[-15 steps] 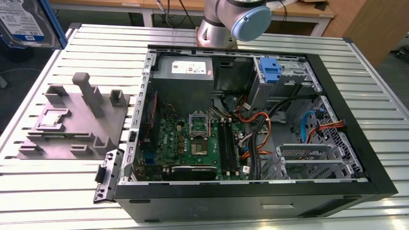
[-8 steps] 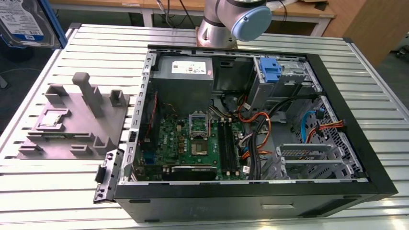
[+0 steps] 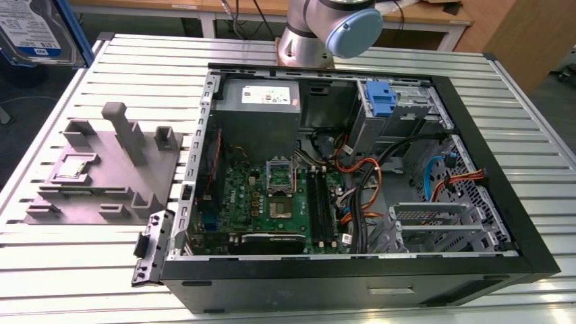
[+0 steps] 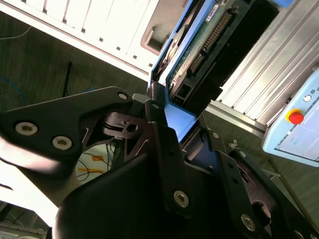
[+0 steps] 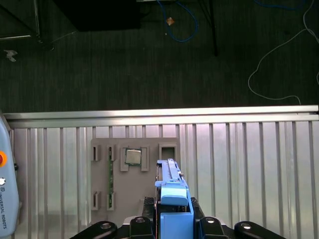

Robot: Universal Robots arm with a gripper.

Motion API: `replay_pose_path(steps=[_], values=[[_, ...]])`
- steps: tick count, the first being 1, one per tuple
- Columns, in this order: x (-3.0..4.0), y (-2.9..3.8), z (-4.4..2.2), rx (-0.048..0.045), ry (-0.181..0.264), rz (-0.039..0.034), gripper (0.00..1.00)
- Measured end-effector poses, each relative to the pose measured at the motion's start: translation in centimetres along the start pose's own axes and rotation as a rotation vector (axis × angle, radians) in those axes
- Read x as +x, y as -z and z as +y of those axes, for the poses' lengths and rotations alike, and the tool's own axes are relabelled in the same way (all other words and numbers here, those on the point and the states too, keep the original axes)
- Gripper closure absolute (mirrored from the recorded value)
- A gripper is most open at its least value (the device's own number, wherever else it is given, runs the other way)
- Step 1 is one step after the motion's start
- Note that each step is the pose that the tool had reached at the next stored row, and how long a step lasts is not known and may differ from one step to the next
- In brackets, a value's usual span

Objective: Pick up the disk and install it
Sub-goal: 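Pick up the disk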

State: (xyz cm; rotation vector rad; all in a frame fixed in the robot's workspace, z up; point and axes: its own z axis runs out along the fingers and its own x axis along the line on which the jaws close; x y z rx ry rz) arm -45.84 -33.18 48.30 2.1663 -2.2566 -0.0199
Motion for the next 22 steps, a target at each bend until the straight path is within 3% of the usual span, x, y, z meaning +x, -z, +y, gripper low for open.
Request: replay_pose_path(steps=[11, 15, 22], values=[[0.00, 0.18, 0.01, -0.0002, 0.000, 0.0001, 0.64], [0.00, 0.99, 0.02, -0.0001, 0.000, 0.0001, 0.64], [-0.01, 1.06, -0.07, 0.0001, 0.000, 0.0000, 0.64]])
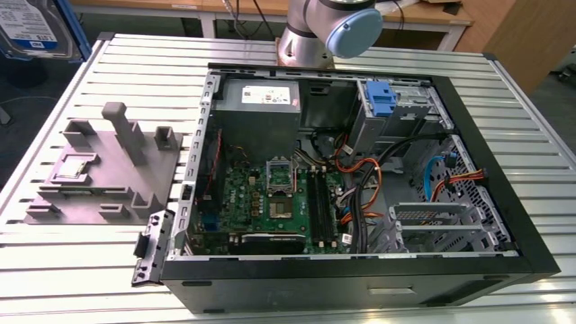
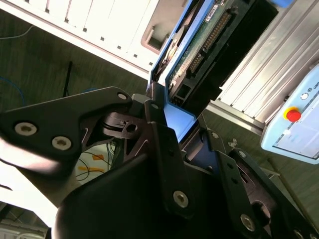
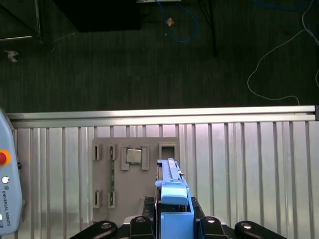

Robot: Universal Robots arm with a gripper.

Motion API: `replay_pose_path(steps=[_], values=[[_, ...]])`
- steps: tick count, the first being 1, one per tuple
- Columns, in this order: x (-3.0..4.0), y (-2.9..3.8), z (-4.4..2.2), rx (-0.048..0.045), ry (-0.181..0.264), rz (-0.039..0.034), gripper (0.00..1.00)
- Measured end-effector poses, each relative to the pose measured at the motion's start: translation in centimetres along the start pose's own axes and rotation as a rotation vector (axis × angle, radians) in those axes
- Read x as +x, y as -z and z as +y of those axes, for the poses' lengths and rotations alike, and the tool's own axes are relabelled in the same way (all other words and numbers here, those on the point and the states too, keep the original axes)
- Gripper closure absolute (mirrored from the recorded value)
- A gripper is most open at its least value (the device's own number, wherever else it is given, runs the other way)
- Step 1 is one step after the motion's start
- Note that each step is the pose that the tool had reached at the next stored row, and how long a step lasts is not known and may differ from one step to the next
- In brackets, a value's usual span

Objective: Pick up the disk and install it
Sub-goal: 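Pick up the disk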

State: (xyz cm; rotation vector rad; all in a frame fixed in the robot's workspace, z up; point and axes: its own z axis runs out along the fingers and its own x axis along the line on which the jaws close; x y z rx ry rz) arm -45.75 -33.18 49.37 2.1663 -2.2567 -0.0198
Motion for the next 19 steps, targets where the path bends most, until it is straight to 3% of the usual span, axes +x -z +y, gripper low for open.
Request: replay_pose_path(steps=[19], values=[[-0.07, 0.03, -1.64, 0.0000, 0.000, 0.0000, 0.64]])
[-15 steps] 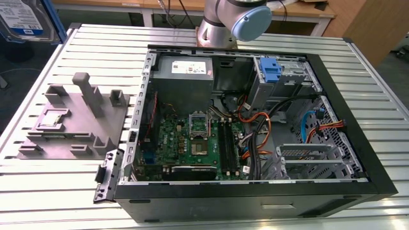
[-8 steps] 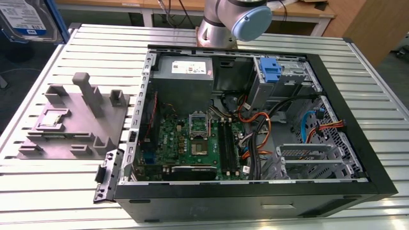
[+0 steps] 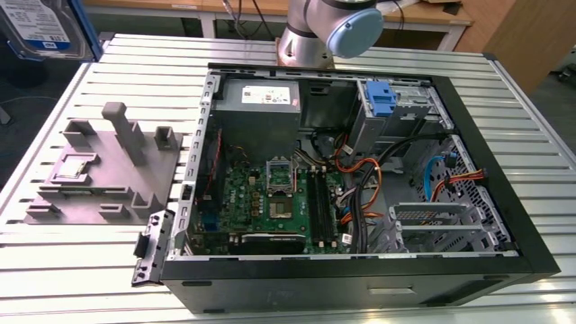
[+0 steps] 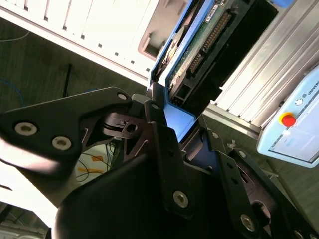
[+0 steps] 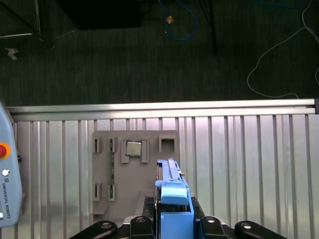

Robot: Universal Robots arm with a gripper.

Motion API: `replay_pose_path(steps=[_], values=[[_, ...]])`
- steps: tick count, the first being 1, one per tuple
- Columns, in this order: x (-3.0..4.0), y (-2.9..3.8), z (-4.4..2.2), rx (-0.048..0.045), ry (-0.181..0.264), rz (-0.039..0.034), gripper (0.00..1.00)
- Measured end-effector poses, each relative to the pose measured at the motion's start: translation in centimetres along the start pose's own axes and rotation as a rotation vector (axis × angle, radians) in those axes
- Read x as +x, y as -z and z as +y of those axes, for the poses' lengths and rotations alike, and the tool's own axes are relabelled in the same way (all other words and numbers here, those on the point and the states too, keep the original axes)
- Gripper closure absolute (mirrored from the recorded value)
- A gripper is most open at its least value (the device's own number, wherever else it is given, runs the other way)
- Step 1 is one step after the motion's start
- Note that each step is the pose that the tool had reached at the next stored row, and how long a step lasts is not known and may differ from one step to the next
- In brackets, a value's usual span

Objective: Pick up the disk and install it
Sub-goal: 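Pick up the disk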

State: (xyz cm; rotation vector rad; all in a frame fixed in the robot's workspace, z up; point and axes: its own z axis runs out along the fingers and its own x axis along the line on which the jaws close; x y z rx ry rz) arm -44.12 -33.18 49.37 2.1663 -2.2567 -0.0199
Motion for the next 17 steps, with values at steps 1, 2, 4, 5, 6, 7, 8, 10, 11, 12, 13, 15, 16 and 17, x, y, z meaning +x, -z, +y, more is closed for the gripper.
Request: replay_pose_path(steps=[1, 2, 4, 5, 6, 7, 8, 10, 11, 12, 13, 15, 16, 17], values=[[0.00, 0.01, -0.07, -0.0001, 0.000, 0.0001, 0.64], [-0.01, 0.01, -0.15, -0.0001, 0.000, 0.0001, 0.64], [-0.01, 0.01, -0.28, 0.0000, 0.000, 0.0000, 0.64], [-0.02, 0.01, -0.35, 0.0000, 0.000, 0.0000, 0.64], [-0.02, 0.01, -0.42, -0.0001, 0.000, 0.0000, 0.64], [-0.02, 0.02, -0.47, -0.0001, 0.000, 0.0001, 0.64], [-0.02, 0.01, -0.51, 0.0000, 0.000, 0.0000, 0.64], [-0.02, 0.01, -0.59, 0.0000, 0.000, 0.0000, 0.64], [-0.03, 0.01, -0.62, -0.0001, 0.000, 0.0000, 0.64], [-0.03, 0.02, -0.67, -0.0001, 0.000, 0.0001, 0.64], [-0.03, 0.01, -0.72, 0.0000, 0.000, 0.0000, 0.64], [-0.03, 0.02, -0.74, -0.0001, 0.000, 0.0001, 0.64], [-0.03, 0.02, -0.74, -0.0001, 0.000, 0.0000, 0.64], [-0.03, 0.02, -0.76, -0.0001, 0.000, 0.0001, 0.64]])
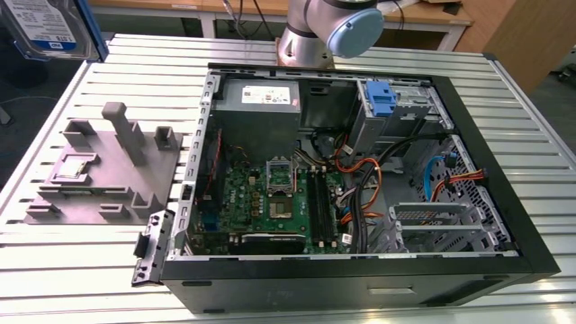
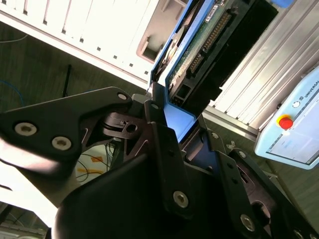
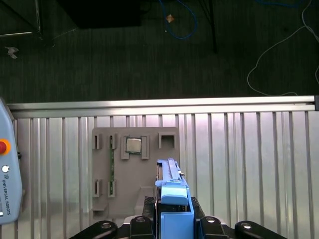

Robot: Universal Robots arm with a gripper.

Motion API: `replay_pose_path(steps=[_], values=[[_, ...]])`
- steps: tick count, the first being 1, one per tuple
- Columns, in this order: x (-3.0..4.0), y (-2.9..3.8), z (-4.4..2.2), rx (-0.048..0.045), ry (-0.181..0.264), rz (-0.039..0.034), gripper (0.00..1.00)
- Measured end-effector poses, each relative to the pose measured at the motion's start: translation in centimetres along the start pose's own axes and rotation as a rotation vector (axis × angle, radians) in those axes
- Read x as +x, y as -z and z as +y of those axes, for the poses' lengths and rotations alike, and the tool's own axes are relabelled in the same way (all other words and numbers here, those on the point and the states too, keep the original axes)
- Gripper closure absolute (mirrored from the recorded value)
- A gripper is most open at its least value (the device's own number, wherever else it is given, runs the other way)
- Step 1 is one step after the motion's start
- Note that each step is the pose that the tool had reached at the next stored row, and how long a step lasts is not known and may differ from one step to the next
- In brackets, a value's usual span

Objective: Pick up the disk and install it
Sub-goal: 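Pick up the disk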

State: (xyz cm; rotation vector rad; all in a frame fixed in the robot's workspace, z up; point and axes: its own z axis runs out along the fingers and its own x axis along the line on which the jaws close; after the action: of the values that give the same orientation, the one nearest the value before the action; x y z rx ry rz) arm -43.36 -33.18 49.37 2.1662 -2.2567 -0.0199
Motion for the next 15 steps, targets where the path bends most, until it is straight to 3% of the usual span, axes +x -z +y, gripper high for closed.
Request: replay_pose_path(steps=[15], values=[[0.60, 0.00, -0.03, 0.0000, 0.000, 0.0001, 0.64]])
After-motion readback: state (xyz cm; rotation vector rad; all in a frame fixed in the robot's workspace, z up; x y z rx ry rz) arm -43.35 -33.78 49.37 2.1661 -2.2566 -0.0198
